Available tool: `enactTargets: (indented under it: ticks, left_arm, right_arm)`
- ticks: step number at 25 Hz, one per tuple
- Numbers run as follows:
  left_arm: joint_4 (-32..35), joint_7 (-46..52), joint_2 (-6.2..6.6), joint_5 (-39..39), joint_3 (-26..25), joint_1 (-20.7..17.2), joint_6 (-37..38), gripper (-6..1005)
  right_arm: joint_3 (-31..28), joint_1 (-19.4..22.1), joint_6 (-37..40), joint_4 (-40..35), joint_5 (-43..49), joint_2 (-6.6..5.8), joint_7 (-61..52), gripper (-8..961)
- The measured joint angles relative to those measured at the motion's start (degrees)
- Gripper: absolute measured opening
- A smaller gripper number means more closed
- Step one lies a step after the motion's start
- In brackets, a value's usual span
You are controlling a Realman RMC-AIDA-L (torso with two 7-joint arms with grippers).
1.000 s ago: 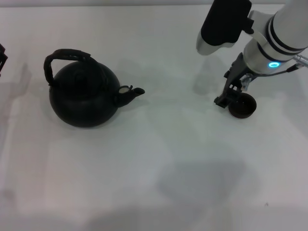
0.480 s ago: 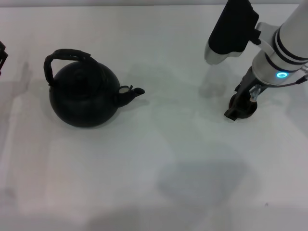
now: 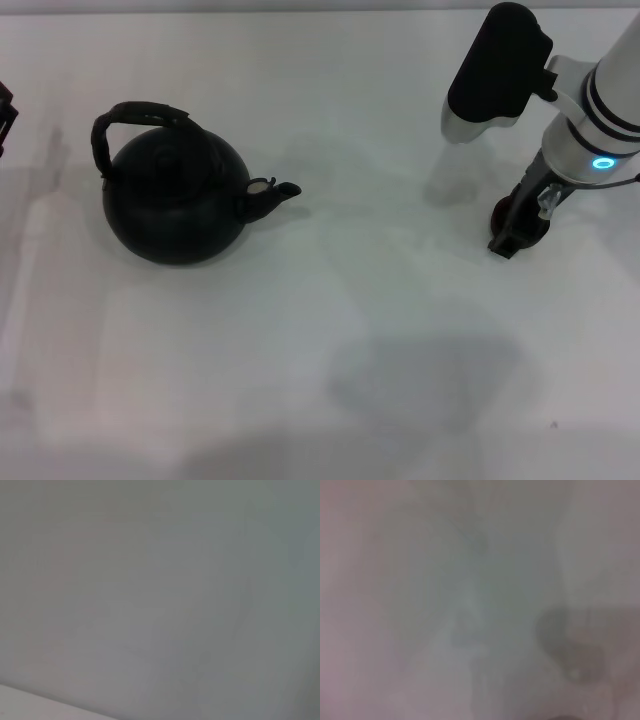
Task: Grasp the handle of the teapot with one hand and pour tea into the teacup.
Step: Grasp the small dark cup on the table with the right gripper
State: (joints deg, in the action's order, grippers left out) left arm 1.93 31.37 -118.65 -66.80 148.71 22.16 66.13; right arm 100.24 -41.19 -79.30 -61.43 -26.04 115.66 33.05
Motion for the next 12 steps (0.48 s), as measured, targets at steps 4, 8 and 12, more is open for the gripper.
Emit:
enactTargets:
  ticks: [4,8,12]
  left_arm:
    - [0.0,0.0,0.0,0.0,0.0,0.1,0.1,816]
    - [0.0,0.0,-0.01,0.0,0.0,0.2,0.1,817]
    - [0.0,0.0,-0.1,0.0,0.0,0.2,0.1,817]
  right_arm:
    - [0.0,0.0,-0.6,0.0,0.1,0.0,-0.1,757]
    - [0.0,0.0,-1.0,-0.1,0.8,0.03,-0.1,751]
    - [0.2,0.0,-1.7,-0.2,2.4,0.15,-0.9,744]
